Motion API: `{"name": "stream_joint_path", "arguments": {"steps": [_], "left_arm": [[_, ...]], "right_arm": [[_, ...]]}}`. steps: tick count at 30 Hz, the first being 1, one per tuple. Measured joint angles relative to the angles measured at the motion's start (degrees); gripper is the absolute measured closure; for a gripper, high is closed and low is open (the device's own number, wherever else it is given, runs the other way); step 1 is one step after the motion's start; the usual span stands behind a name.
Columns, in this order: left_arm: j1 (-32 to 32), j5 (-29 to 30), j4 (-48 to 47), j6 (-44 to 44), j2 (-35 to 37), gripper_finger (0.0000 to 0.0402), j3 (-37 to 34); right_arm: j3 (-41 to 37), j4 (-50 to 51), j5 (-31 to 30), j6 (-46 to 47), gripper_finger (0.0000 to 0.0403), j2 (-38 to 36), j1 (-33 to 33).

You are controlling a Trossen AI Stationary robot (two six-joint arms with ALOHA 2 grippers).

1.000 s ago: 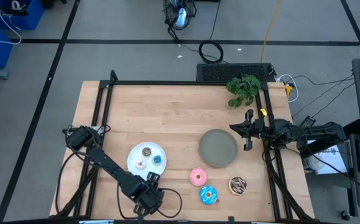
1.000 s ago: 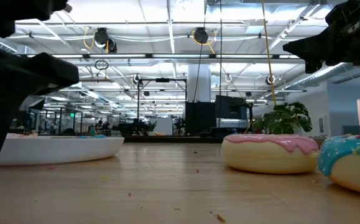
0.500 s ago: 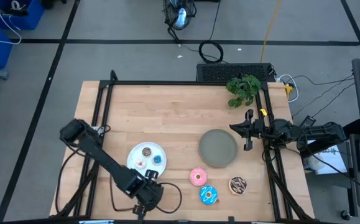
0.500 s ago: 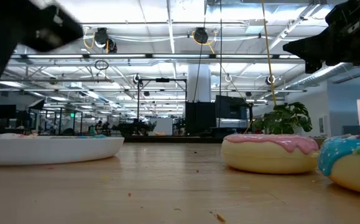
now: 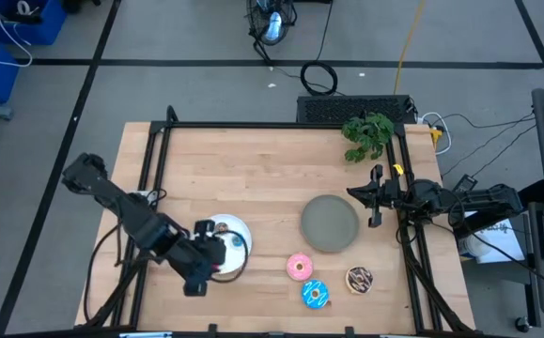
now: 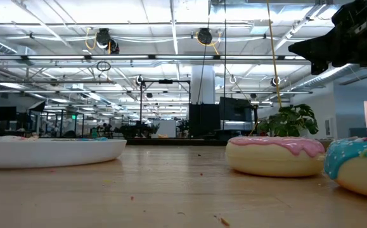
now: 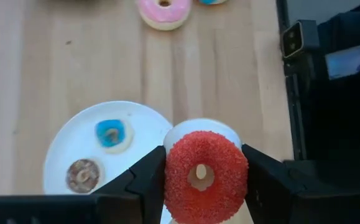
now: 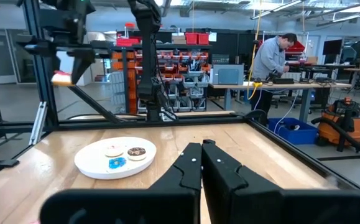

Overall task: Pick & Place donuts
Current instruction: Put the small orange donut on the white plate

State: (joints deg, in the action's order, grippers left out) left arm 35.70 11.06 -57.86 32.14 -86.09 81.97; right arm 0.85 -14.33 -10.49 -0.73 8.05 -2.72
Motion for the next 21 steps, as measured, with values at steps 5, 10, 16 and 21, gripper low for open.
{"name": "stream_joint_path", "arguments": {"steps": [5, 10, 16, 21], "left_arm": [[-0.8, 2.5, -2.7, -0.1, 0.9, 0.0218, 0.0], [-1.4, 2.0, -4.4, 0.7, 0.9, 0.0218, 0.0], [-1.5, 2.0, -6.1, 1.2, 0.9, 0.0218, 0.0], [-1.5, 2.0, -6.8, 1.4, 0.9, 0.0218, 0.0]], "right_arm": [[0.0, 0.0, 0.0, -0.1, 0.0403, 0.0, 0.0], [0.0, 0.0, 0.0, 0.0, 0.0403, 0.0, 0.0], [0.0, 0.2, 0.0, 0.0, 0.0403, 0.0, 0.0], [0.0, 0.2, 0.0, 0.1, 0.0403, 0.0, 0.0]]}}
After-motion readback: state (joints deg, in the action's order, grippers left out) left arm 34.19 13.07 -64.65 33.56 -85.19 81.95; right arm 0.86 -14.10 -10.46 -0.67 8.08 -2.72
